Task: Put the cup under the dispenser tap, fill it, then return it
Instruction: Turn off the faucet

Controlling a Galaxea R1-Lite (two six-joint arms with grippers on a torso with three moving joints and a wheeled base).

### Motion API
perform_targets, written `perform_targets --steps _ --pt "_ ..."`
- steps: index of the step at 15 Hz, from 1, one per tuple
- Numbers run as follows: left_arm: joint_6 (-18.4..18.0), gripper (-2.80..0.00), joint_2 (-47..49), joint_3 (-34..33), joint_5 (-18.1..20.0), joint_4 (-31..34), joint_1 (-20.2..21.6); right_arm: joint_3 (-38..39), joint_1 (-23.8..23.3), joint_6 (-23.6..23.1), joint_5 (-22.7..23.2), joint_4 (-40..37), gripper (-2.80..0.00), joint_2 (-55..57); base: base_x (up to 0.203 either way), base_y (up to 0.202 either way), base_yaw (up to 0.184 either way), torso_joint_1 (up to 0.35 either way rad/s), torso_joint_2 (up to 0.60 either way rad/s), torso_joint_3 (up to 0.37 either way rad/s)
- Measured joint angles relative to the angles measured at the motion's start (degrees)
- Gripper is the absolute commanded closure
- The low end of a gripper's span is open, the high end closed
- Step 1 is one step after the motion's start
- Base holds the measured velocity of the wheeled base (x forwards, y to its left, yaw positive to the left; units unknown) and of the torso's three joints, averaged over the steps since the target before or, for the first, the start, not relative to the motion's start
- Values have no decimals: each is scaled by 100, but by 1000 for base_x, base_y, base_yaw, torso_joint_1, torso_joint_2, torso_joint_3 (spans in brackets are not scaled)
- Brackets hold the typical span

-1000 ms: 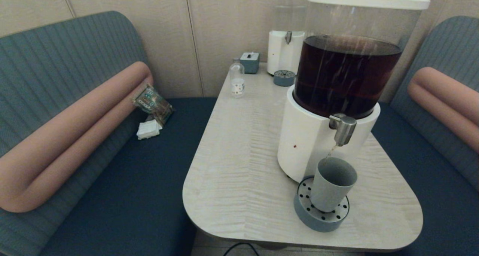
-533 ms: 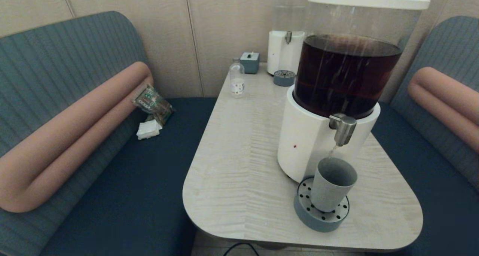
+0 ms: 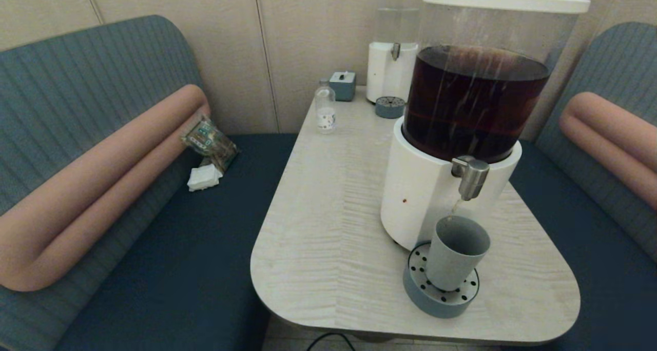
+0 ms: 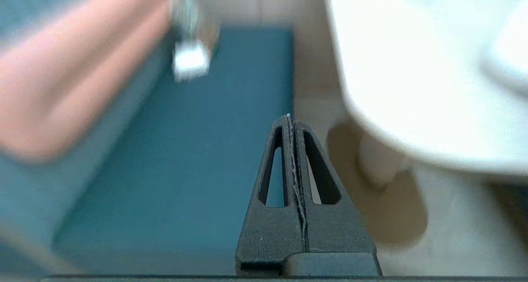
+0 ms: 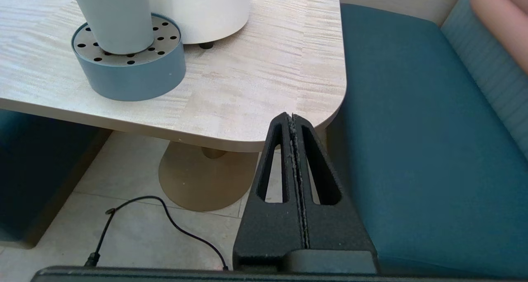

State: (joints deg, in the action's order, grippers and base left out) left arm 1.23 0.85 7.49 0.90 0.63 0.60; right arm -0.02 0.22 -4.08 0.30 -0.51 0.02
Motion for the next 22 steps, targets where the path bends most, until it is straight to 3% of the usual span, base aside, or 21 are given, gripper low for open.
perform_targets --steps 3,7,10,12,14,15,17,18,19,22 --pt "20 0 665 1550 114 -48 -5 -7 -1 0 0 -1 0 0 0 0 0 0 0 0" --pt "114 0 2628 4039 276 -300 -18 -7 0 0 0 0 0 0 0 0 0 0 0 0" --pt "206 0 4045 6016 993 418 -18 -7 0 0 5 -1 0 0 0 0 0 0 0 0" --pt "442 0 4738 6854 2037 1663 -18 -7 0 0 2 0 0 0 0 0 0 0 0 0" --pt "893 0 5350 7120 3368 2406 -18 -7 0 2 1 0 0 0 0 0 0 0 0 0" --pt "1020 0 5583 7028 3997 2300 -20 -7 0 0 0 0 0 0 0 0 0 0 0 0" --pt "912 0 5948 6549 4866 1705 -147 -7 -1 -2 4 -1 0 0 0 0 0 0 0 0" --pt "771 0 6131 6378 4958 1552 -380 -7 -1 0 3 0 0 0 0 0 0 0 0 0" --pt "614 0 6324 6265 4816 1556 -617 -7 -1 0 0 -1 0 0 0 0 0 0 0 0" --pt "164 0 6977 6276 3795 1626 -1310 -7 -1 0 2 1 0 0 0 0 0 0 0 0"
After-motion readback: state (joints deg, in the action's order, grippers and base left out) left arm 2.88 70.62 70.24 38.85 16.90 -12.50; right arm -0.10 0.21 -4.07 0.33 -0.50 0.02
